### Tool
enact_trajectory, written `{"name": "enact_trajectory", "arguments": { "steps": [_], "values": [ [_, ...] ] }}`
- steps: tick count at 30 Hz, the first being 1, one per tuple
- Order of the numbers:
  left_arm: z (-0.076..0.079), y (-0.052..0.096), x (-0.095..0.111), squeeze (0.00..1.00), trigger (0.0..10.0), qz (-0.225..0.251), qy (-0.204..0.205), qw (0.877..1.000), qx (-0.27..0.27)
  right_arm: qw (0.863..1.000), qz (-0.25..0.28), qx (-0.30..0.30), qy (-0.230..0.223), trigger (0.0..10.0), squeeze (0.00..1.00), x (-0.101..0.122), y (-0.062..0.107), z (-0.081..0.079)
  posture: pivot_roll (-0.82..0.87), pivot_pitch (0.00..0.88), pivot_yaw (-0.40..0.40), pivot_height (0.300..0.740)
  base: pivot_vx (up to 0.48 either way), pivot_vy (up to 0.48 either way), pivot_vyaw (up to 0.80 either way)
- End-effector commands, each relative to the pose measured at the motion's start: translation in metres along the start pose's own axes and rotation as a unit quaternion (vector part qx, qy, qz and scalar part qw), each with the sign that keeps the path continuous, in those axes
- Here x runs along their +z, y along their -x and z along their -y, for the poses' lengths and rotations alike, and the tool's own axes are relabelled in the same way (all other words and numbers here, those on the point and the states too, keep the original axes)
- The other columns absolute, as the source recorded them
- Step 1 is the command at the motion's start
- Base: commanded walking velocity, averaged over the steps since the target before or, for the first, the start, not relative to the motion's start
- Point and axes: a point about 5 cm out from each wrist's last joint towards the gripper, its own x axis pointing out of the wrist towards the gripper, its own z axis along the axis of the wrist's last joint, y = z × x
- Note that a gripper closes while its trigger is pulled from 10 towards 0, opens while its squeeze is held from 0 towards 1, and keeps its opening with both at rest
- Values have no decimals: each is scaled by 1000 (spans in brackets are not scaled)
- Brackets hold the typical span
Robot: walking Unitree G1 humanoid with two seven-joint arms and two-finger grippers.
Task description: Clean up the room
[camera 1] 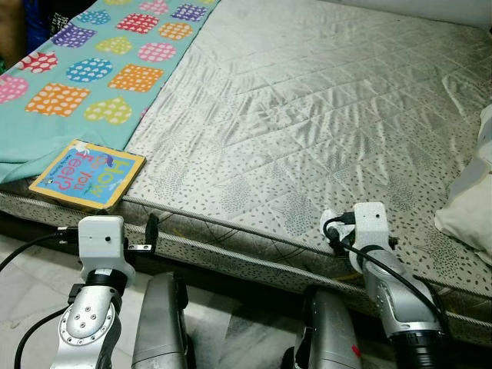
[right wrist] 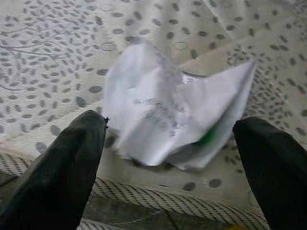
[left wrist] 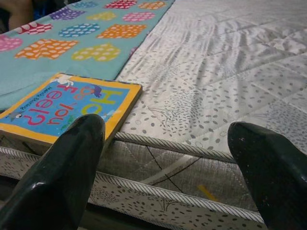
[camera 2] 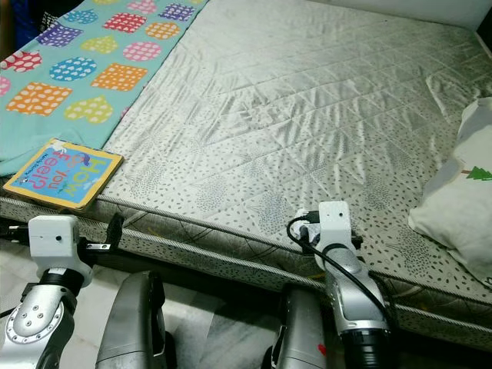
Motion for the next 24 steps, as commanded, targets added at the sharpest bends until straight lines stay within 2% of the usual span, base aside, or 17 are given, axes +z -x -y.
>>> {"name": "enact_trajectory", "arguments": {
  "steps": [1,4,8,9,10,24],
  "values": [
    [-1,0,-5,0,10000,-11,3,1000,3,1000,0,-5,-6,10000,0,3,0,3,63,122,-56,522,0,0,0],
    [0,0,-5,0,10000,-10,5,1000,4,999,2,18,-42,10000,0,11,-4,-15,64,119,-56,522,0,0,0],
    [1,0,-5,0,10000,-10,6,1000,2,998,8,24,-58,10000,0,17,-9,-24,68,117,-55,522,0,0,0],
    [1,0,-5,0,10000,-10,6,1000,1,997,10,24,-67,1608,0,19,-11,-26,74,113,-56,522,0,0,0],
    [1,0,-5,0,10000,-10,6,1000,2,997,10,24,-70,0,0,20,-13,-27,79,112,-57,522,0,0,0],
    [2,-1,-5,0,10000,-11,13,1000,5,996,10,3,-89,0,0,23,-28,-31,87,106,-57,522,0,0,0]
  ]
}}
